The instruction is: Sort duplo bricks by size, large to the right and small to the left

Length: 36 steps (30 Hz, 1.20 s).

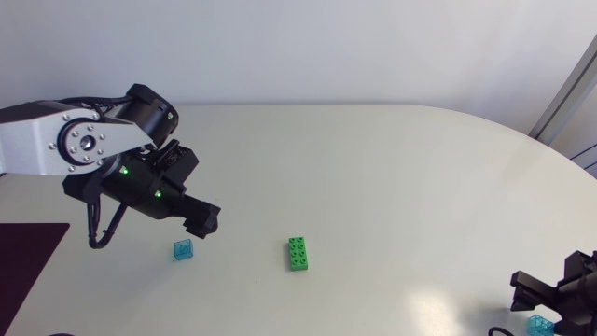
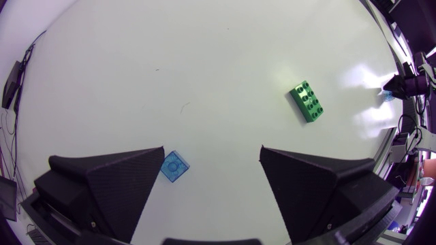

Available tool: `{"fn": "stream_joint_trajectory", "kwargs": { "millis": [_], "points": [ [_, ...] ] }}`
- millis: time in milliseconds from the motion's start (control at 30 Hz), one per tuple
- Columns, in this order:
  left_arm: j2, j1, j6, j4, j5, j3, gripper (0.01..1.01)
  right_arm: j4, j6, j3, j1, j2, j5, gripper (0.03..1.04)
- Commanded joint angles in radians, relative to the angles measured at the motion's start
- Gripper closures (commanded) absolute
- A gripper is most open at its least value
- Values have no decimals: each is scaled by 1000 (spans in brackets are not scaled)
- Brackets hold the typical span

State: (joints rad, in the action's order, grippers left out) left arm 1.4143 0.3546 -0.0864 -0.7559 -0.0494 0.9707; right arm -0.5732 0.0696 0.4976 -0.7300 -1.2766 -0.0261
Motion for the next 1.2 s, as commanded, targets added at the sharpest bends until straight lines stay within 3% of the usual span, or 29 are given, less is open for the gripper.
{"fn": "stream_joint_trajectory", "kwargs": {
  "millis": [0, 33, 67, 300, 467, 600, 633, 667, 700, 733, 933, 1167],
  "points": [
    [25, -2, -12, -11, -6, -20, 56, 10, -31, 19, 7, -10, 6, 574],
    [25, -3, -12, -11, -6, -20, 56, 26, -33, 22, 3, -9, 6, 757],
    [25, -2, -12, -11, -6, -18, 56, 38, -33, 22, 0, -10, 6, 841],
    [29, 1, -10, -11, -6, -18, 56, 49, -34, -4, 52, 29, -1, 869],
    [29, 0, -12, -11, -6, -18, 56, 53, -137, 19, 244, 25, 28, 869],
    [25, 0, -10, -16, -6, -23, 56, 41, -183, 53, 339, 39, 75, 859],
    [25, 0, -12, -16, -6, -24, 56, 22, -183, 62, 342, 48, 78, 761],
    [25, -2, -12, -16, -6, -27, 56, 4, -183, 68, 342, 54, 78, 556],
    [25, -3, -13, -16, -6, -29, 56, -20, -182, 71, 339, 60, 78, 208],
    [25, -5, -13, -16, -6, -29, 56, -34, -180, 73, 330, 62, 78, 62],
    [35, 0, -15, -16, -6, -24, 56, -122, -125, 93, 225, 52, 72, 61],
    [40, 14, -10, -16, -6, -18, 56, -255, -114, 173, 196, -26, 78, 62]
  ]
}}
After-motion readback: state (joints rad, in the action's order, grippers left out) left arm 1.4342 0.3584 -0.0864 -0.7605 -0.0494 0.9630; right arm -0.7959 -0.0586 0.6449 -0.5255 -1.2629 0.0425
